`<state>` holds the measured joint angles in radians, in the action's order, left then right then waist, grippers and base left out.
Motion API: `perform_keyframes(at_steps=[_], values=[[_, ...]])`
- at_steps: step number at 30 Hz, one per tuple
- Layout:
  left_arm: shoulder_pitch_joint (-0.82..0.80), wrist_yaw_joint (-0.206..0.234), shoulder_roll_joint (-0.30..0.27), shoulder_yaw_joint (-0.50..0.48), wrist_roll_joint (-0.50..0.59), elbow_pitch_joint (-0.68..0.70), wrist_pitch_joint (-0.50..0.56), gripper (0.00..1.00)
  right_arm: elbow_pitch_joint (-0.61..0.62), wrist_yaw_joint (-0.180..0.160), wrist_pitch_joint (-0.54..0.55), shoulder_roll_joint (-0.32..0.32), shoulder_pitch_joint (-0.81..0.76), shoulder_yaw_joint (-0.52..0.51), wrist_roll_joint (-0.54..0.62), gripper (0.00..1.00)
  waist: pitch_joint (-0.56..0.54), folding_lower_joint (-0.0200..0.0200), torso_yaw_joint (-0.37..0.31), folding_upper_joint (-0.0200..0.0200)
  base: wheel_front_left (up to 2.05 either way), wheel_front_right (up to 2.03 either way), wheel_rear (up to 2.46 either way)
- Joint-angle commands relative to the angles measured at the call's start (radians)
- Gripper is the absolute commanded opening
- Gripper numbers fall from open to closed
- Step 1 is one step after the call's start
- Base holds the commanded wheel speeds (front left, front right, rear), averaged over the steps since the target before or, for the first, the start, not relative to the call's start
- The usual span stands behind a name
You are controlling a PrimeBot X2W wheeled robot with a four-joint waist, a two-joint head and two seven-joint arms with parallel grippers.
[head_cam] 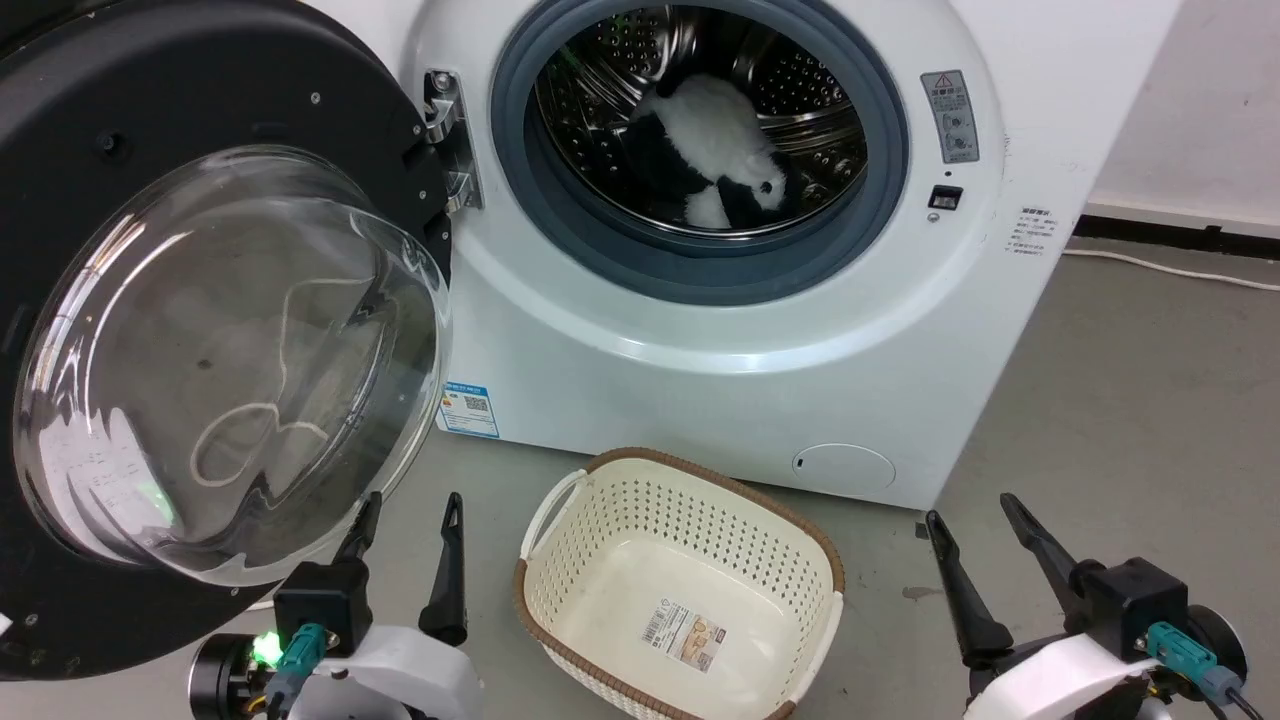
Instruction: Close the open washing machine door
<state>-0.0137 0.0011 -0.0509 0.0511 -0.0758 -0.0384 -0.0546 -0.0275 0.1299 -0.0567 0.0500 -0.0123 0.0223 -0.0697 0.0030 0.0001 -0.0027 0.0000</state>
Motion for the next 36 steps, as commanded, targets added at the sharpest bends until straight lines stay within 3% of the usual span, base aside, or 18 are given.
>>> perform_keyframes(at_steps=[1,2,3,11,16,21,25,29,36], values=[[0.008,0.006,-0.001,0.005,-0.016,-0.005,-0.013,1.0,-0.007,0.0,-0.012,0.0,-0.012,0.005,-0.012,1.0,0.0,-0.0001,0.0,0.0,0.0,0.0,0.0],[0.008,0.007,-0.001,0.007,-0.02,-0.006,-0.015,0.62,-0.008,0.0,-0.014,0.0,-0.013,0.005,-0.015,1.0,0.001,-0.0001,0.0,0.0,0.0,0.0,0.0],[0.008,0.007,-0.001,0.009,-0.023,-0.008,-0.017,0.0,-0.01,0.0,-0.016,0.0,-0.014,0.006,-0.017,1.0,0.001,-0.0001,0.0,0.0,0.0,0.0,0.0],[0.007,0.004,-0.001,0.017,-0.048,-0.002,-0.032,0.0,-0.019,0.0,-0.03,0.0,-0.021,0.01,-0.034,1.0,-0.002,-0.0001,0.003,0.0,0.0,0.0,0.0],[-0.001,-0.015,0.0,-0.004,-0.06,0.079,-0.043,0.0,-0.025,0.0,-0.041,0.0,-0.028,0.013,-0.047,1.0,-0.004,-0.0001,0.018,0.0,0.0,0.0,0.0],[-0.013,0.004,0.0,-0.06,-0.084,0.197,-0.053,0.0,-0.031,0.0,-0.051,0.0,-0.034,0.015,-0.059,1.0,-0.005,-0.0001,0.048,0.0,0.0,0.0,0.0],[-0.041,0.027,0.0,-0.166,-0.113,0.3,-0.066,0.0,-0.039,0.0,-0.064,0.0,-0.04,0.016,-0.072,1.0,-0.008,-0.0001,0.095,0.0,0.0,0.0,0.0],[-0.07,0.019,0.0,-0.276,-0.114,0.33,-0.074,0.0,-0.042,0.0,-0.072,0.0,-0.044,0.016,-0.076,1.0,-0.007,-0.0001,0.133,0.0,0.0,0.0,0.0],[-0.16,0.012,0.0,-0.528,-0.204,0.235,-0.089,0.0,-0.044,0.0,-0.085,0.0,-0.052,0.008,-0.083,1.0,0.012,-0.0001,0.197,0.0,0.0,0.0,0.0]])
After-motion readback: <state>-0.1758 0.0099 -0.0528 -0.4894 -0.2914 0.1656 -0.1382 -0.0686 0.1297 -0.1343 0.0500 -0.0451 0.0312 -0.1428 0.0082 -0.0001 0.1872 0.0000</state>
